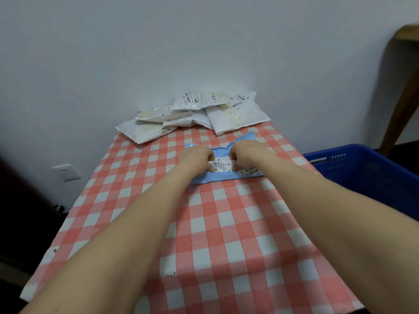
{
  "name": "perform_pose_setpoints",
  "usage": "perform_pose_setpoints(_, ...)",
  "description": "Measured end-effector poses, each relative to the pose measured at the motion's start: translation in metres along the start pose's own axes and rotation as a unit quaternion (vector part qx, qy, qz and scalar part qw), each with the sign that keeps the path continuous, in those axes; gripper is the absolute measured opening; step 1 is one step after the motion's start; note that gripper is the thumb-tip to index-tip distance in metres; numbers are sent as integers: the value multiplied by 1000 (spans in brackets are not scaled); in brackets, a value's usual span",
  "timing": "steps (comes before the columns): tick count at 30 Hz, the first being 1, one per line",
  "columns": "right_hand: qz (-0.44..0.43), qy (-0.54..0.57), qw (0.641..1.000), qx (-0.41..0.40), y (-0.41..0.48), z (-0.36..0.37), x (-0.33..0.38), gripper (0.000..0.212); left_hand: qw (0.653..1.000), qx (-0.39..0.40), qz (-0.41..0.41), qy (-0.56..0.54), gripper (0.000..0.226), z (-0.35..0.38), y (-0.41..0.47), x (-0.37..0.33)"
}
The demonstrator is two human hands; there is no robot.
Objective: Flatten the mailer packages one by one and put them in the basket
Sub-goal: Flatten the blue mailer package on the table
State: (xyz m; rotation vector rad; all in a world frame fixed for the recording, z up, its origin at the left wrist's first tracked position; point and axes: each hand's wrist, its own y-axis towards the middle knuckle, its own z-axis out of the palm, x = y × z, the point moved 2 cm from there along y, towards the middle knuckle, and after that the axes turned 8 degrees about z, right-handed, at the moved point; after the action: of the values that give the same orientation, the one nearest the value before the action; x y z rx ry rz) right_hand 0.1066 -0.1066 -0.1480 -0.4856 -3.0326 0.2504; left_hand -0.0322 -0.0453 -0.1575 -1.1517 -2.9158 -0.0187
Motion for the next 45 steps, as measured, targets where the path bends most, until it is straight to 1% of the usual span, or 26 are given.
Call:
perform_pose_setpoints(3,0,30,1000,8,-2,1,-2,34,1000,-10,1,-7,33,-2,-4,-1)
perform_pose_setpoints(5,-2,69,997,23,-5,1,-4,40,1000,-1,6,-26,37,-7,-10,0)
perform_pose_setpoints(8,-15,125,992,-13,-11,-4,-10,50,997,-10,15,-79,48,-16,-20,5)
perform_pose_setpoints(9,-14,128,991,-22,-14,-6,-12,50,996,-13,17,-90,49,-18,-26,6)
perform_pose_setpoints(11,-14,121,992,-9,-18,-6,-15,47,997,0,20,-81,50,-21,-32,8)
perform_pose_setpoints(14,-13,93,995,30,-26,-1,-14,48,998,49,15,-48,57,-19,-40,4)
perform_pose_setpoints(16,-14,58,998,23,-30,3,-11,49,997,72,18,-18,59,-16,-42,0)
perform_pose_setpoints(19,-11,15,1000,-15,-34,5,-8,44,997,69,27,27,52,-14,-43,-6)
perform_pose_setpoints(21,-9,-2,1000,-29,-34,7,-5,41,997,65,24,28,45,-13,-44,-8)
perform_pose_setpoints(27,4,-26,999,-35,-31,8,-3,32,999,44,17,13,21,-8,-44,-7)
perform_pose_setpoints(30,11,-27,999,-27,-28,10,-3,29,999,28,19,28,14,-7,-44,-7)
perform_pose_setpoints(32,5,-14,1000,-10,-25,7,-6,23,999,50,16,12,12,-7,-43,-4)
perform_pose_setpoints(33,1,14,1000,-6,-24,6,-8,20,998,54,10,-18,11,-9,-42,-1)
perform_pose_setpoints(34,-2,61,998,-6,-22,3,-11,21,997,41,-2,-65,9,-13,-42,2)
perform_pose_setpoints(35,-1,111,994,-19,-21,-1,-13,26,993,3,-25,-118,11,-17,-40,8)
perform_pose_setpoints(36,6,141,989,-44,-21,-4,-16,36,985,-59,-53,-153,16,-20,-39,13)
perform_pose_setpoints(37,15,146,987,-71,-19,-4,-16,45,976,-127,-77,-156,23,-21,-37,19)
perform_pose_setpoints(38,17,142,986,-84,-16,-3,-15,52,973,-167,-87,-135,30,-21,-35,22)
perform_pose_setpoints(39,11,134,988,-78,-13,1,-13,57,976,-170,-85,-108,36,-19,-33,22)
perform_pose_setpoints(41,-3,105,993,-51,-6,10,-7,61,987,-128,-58,-81,47,-9,-25,18)
perform_pose_setpoints(43,-5,68,997,-37,0,18,-2,62,991,-83,-49,-97,49,0,-18,10)
perform_pose_setpoints(45,-8,42,998,-34,5,23,3,61,995,-53,-34,-75,53,7,-11,5)
